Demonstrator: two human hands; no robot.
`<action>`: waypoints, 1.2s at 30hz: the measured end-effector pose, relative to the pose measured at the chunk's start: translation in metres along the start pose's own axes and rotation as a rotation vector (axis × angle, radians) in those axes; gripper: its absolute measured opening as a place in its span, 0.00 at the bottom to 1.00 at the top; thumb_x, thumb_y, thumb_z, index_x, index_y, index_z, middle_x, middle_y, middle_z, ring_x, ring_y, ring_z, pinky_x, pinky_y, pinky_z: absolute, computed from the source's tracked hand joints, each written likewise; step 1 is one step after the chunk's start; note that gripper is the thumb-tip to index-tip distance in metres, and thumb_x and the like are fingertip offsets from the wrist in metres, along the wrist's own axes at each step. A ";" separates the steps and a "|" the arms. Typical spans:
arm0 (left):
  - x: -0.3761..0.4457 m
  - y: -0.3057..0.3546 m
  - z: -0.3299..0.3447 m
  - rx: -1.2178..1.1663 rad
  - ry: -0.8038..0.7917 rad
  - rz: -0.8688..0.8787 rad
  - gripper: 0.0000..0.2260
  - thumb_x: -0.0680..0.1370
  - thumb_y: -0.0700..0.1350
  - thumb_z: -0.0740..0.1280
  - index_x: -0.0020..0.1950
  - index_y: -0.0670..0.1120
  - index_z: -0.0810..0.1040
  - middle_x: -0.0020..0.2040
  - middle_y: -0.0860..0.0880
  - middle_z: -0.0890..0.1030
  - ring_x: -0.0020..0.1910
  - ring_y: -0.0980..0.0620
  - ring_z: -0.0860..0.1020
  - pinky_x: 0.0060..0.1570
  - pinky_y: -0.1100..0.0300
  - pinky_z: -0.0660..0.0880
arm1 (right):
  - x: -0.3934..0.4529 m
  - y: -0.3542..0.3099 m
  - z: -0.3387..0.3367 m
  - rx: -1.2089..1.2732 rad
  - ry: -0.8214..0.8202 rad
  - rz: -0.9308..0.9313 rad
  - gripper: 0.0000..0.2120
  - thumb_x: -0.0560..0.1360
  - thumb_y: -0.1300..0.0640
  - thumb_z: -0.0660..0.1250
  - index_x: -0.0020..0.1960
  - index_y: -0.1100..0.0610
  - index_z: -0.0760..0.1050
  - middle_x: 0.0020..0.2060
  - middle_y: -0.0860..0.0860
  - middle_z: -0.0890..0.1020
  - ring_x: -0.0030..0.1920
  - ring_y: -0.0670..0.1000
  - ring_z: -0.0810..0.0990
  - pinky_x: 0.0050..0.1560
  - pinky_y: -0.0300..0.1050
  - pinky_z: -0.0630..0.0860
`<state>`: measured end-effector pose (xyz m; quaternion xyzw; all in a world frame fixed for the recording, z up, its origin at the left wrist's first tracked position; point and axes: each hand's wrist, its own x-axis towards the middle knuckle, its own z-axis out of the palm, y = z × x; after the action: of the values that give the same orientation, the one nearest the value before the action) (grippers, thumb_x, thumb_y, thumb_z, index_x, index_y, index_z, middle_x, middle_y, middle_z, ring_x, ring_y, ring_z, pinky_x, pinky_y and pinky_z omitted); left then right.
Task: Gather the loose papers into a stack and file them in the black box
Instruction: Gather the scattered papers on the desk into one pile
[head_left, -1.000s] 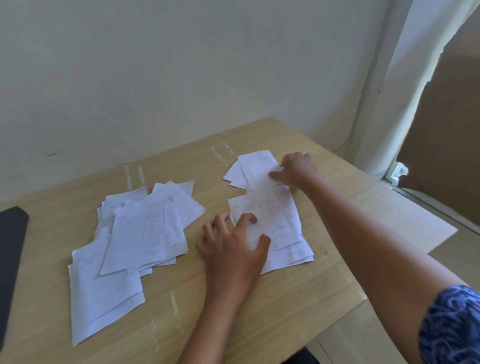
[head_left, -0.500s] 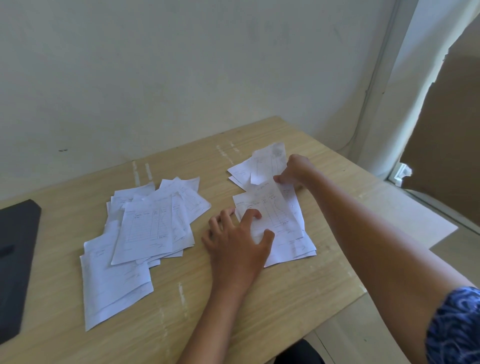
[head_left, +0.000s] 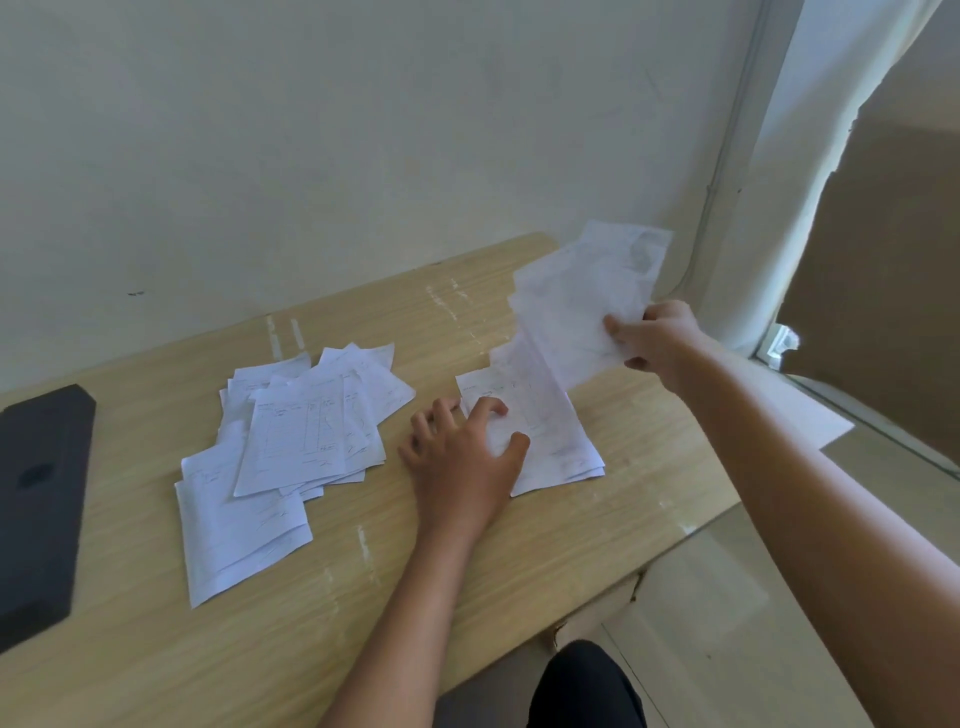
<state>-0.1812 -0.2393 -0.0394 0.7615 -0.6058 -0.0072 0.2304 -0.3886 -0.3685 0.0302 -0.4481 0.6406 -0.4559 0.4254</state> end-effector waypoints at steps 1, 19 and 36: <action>-0.001 0.000 0.000 -0.001 -0.006 -0.003 0.17 0.74 0.65 0.61 0.62 0.64 0.74 0.67 0.51 0.71 0.68 0.48 0.65 0.64 0.48 0.60 | -0.010 0.005 -0.001 0.014 -0.011 -0.008 0.06 0.74 0.58 0.73 0.43 0.60 0.79 0.41 0.54 0.81 0.40 0.54 0.80 0.37 0.45 0.78; -0.002 -0.007 -0.007 -0.185 -0.084 -0.056 0.16 0.84 0.53 0.51 0.63 0.60 0.77 0.72 0.58 0.71 0.71 0.49 0.65 0.69 0.49 0.59 | -0.089 0.037 0.025 -0.215 0.032 -0.139 0.12 0.73 0.56 0.74 0.51 0.63 0.83 0.44 0.56 0.84 0.45 0.53 0.81 0.43 0.45 0.74; -0.005 0.027 0.001 -0.062 -0.174 -0.214 0.37 0.80 0.65 0.54 0.80 0.41 0.56 0.82 0.42 0.54 0.80 0.40 0.49 0.78 0.45 0.47 | -0.099 0.064 0.040 -0.768 0.103 -0.379 0.20 0.81 0.47 0.54 0.53 0.56 0.81 0.57 0.56 0.76 0.59 0.59 0.67 0.60 0.53 0.68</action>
<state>-0.2077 -0.2400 -0.0321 0.8108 -0.5382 -0.1162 0.1984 -0.3386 -0.2697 -0.0265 -0.6603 0.6905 -0.2764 0.1039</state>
